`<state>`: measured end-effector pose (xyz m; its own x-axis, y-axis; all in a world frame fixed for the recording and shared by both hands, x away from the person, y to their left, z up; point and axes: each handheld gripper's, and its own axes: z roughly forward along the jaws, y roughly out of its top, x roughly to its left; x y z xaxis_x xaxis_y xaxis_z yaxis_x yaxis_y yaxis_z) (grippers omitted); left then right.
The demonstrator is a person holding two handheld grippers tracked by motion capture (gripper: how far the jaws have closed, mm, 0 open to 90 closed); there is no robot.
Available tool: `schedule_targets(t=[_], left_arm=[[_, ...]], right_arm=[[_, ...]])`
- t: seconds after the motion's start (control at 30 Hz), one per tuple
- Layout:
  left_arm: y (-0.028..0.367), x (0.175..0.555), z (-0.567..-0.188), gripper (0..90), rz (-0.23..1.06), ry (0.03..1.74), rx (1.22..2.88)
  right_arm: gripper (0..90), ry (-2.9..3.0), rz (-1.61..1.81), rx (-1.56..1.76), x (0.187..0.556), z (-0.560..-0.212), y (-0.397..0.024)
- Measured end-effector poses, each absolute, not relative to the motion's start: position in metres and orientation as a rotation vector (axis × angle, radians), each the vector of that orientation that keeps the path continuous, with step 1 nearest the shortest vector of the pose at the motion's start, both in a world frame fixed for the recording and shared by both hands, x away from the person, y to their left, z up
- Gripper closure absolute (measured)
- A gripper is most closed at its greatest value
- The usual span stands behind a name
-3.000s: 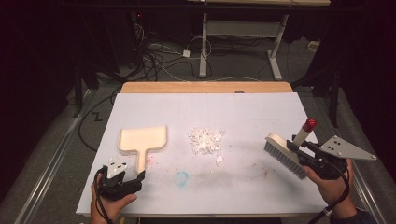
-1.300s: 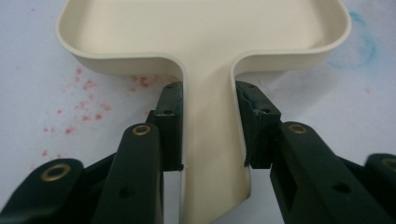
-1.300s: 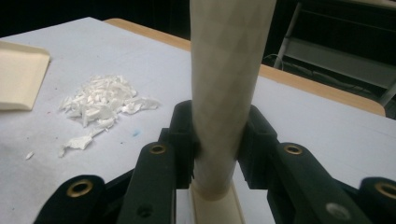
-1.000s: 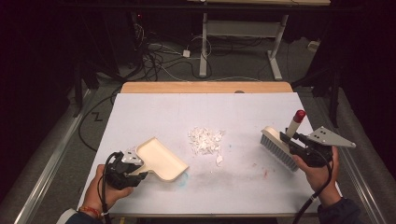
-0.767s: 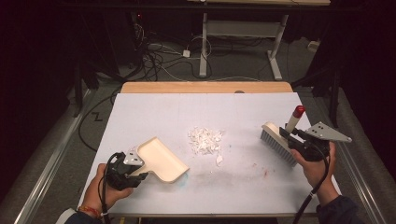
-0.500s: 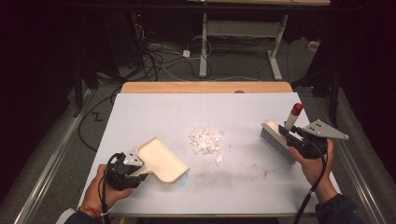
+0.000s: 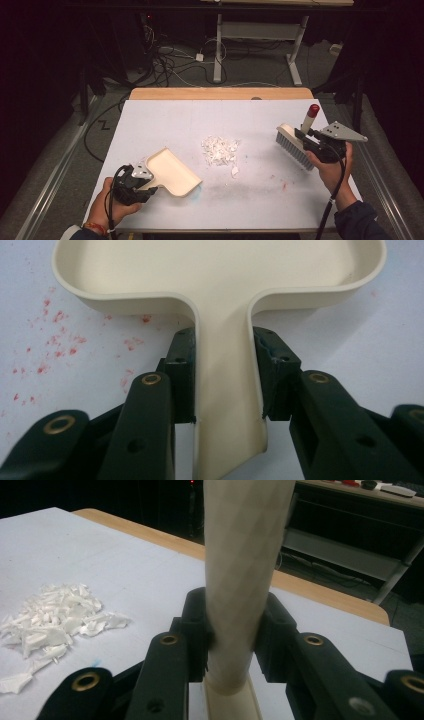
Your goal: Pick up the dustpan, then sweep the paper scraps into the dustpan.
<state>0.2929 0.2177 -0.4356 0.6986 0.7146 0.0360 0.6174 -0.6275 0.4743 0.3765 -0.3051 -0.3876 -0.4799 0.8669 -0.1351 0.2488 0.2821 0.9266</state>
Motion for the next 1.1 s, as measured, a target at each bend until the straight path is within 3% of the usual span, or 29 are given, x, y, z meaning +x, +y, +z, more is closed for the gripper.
schedule_targets(t=[0.67, 1.1], left_arm=[[0.222, 0.295, -0.437, 62.8, 0.273, 1.037, 2.475], [0.225, 0.296, -0.437, 62.9, 0.262, 1.033, 2.472]], right_arm=[[71.1, 1.898, 1.277, 1.02, 0.41, -0.379, -0.289], [71.0, 2.018, 1.225, 0.942, 0.45, -0.375, -0.221]])
